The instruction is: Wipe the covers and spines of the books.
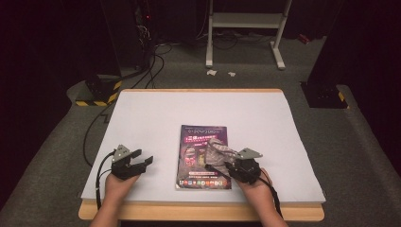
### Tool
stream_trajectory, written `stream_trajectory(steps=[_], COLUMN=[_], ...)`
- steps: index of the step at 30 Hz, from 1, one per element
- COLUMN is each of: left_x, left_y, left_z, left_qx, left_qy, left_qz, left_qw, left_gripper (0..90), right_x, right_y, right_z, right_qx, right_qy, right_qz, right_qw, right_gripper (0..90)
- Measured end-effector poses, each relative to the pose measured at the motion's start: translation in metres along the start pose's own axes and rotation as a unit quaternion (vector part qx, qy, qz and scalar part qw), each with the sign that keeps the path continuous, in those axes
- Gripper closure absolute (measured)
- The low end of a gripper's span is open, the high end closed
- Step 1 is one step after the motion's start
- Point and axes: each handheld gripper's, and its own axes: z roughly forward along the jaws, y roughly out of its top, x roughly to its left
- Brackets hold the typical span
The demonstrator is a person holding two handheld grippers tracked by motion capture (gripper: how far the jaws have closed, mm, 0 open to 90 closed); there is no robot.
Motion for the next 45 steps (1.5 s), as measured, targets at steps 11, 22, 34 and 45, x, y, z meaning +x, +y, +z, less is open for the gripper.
stream_trajectory(steps=[11,22,34,45], left_x=[0.0,0.0,0.0,-0.001], left_y=[0.0,0.0,0.0,0.0], left_z=[0.0,0.0,0.0,0.0], left_qx=[0.002,0.001,0.001,0.001], left_qy=[-0.002,-0.001,-0.001,0.0], left_qz=[0.0,0.002,0.002,0.002], left_qw=[1.0,1.0,1.0,1.0], left_gripper=[35.9,35.9,35.9,35.9], right_x=[0.027,0.073,0.1,0.069], right_y=[0.023,0.053,0.064,0.046], right_z=[0.029,0.059,0.071,0.056], right_qx=[0.016,0.013,0.008,0.006], right_qy=[-0.001,0.039,0.065,0.044], right_qz=[-0.042,-0.074,-0.093,-0.064], right_qw=[0.999,0.9965,0.9935,0.9969], right_gripper=[58.8,58.9,59.0,58.7])
